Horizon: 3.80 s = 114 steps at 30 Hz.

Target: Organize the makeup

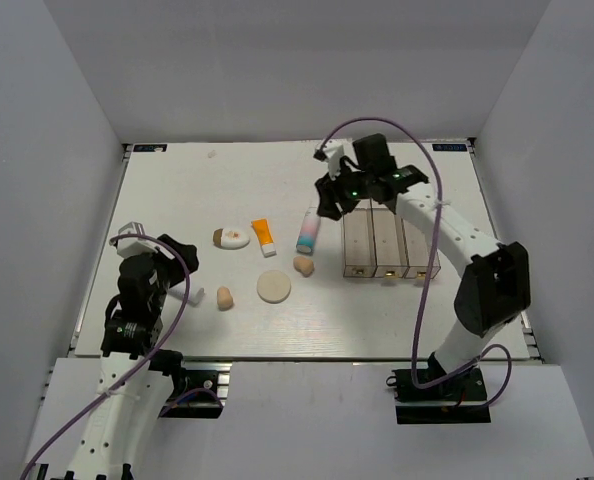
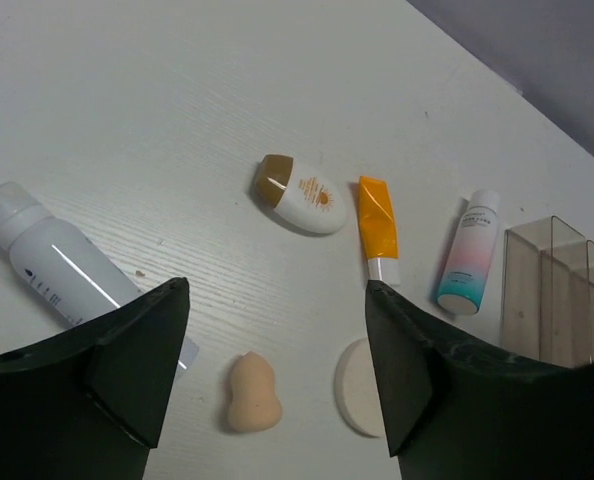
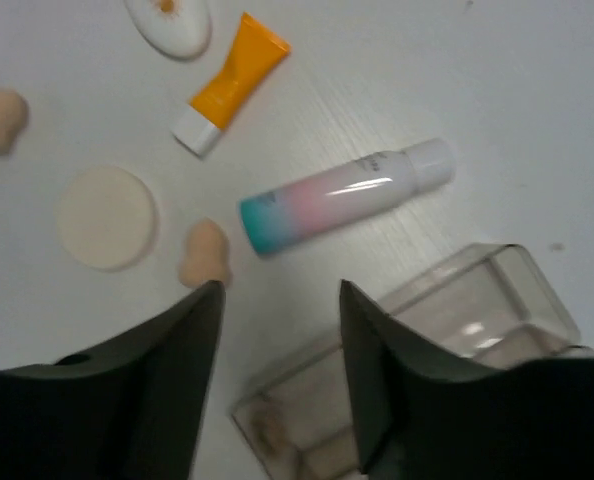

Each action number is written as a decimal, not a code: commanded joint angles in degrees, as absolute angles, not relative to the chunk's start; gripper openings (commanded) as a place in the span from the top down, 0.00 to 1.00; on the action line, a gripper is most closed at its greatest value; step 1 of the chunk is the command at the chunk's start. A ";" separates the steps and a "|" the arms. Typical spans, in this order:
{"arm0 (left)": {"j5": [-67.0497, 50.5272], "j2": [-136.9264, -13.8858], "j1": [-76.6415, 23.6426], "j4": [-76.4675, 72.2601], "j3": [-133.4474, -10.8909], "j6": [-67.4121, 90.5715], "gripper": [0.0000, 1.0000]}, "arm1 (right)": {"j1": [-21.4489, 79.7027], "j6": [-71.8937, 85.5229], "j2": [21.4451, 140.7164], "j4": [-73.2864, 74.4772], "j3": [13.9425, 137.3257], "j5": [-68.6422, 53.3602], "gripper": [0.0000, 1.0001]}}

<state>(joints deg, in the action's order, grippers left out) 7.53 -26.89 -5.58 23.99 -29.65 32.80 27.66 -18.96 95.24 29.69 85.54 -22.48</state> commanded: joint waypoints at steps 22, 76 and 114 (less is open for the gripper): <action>10.46 -26.98 -5.80 30.41 -32.87 35.16 0.15 | 36.47 22.59 118.12 29.79 99.23 3.96 0.27; 17.93 -40.87 -5.27 37.97 -30.94 50.36 0.18 | 8.02 -6.41 96.78 30.59 87.99 -8.97 1.00; 19.77 -47.63 -5.27 37.62 -30.94 49.92 0.13 | -2.63 -11.34 94.83 28.48 69.08 -11.43 0.22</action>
